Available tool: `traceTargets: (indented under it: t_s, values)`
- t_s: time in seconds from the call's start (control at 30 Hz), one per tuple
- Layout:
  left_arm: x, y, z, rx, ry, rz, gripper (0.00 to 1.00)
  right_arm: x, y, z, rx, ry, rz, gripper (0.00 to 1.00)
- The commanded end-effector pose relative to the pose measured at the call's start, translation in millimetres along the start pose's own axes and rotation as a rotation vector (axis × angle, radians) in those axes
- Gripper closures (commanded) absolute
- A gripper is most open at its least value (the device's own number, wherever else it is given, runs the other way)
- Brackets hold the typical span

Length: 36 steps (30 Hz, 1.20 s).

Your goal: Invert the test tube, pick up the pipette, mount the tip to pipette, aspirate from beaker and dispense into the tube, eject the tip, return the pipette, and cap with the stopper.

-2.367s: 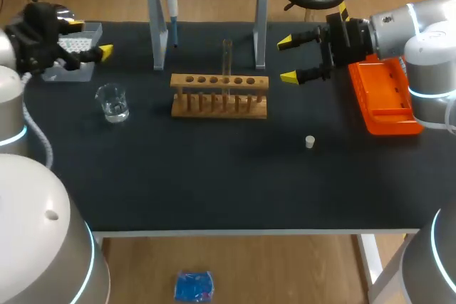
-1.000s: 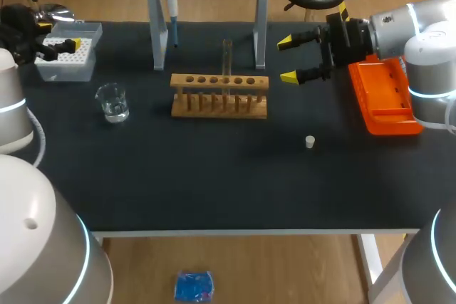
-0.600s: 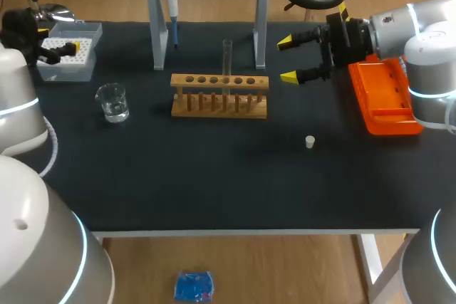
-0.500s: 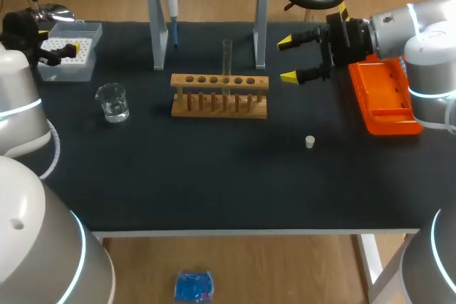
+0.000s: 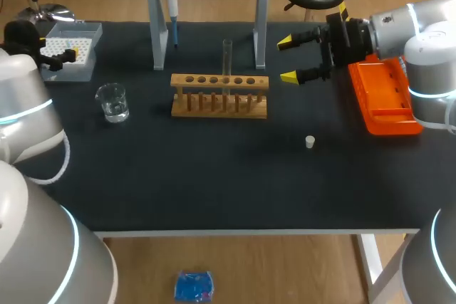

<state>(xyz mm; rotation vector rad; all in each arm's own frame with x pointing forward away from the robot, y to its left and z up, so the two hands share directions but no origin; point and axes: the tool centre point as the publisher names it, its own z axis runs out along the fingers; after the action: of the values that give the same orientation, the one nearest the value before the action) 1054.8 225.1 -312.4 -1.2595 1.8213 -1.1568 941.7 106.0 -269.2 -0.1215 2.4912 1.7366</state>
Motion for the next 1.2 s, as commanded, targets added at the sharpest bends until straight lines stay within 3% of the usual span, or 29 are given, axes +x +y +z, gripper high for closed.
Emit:
traceTargets:
  t_s: [0.03,0.6,0.73,0.77,0.83,1.2]
  values:
    - [3.3,0.5,16,0.019,-0.043,0.001,0.0,0,-1,0,0.0,0.0,-0.001,0.0]
    - [4.9,-4.1,38,-0.064,-0.103,-0.071,0.0,0,-1,0,0.0,0.0,-0.001,0.0]
    - [2.1,-5.0,41,-0.08,-0.108,-0.088,0.09,0,-1,0,0.0,0.0,-0.001,0.0]
    - [1.3,-5.1,41,-0.09,-0.108,-0.095,0.19,0,-1,0,0.0,0.0,-0.001,0.0]
    - [-0.1,-4.9,43,-0.098,-0.109,-0.103,0.27,0,-1,0,0.0,0.0,-0.001,0.0]
    - [-7.4,-1.6,52,-0.142,-0.109,-0.125,0.29,0,-1,0,0.0,0.0,-0.001,0.0]
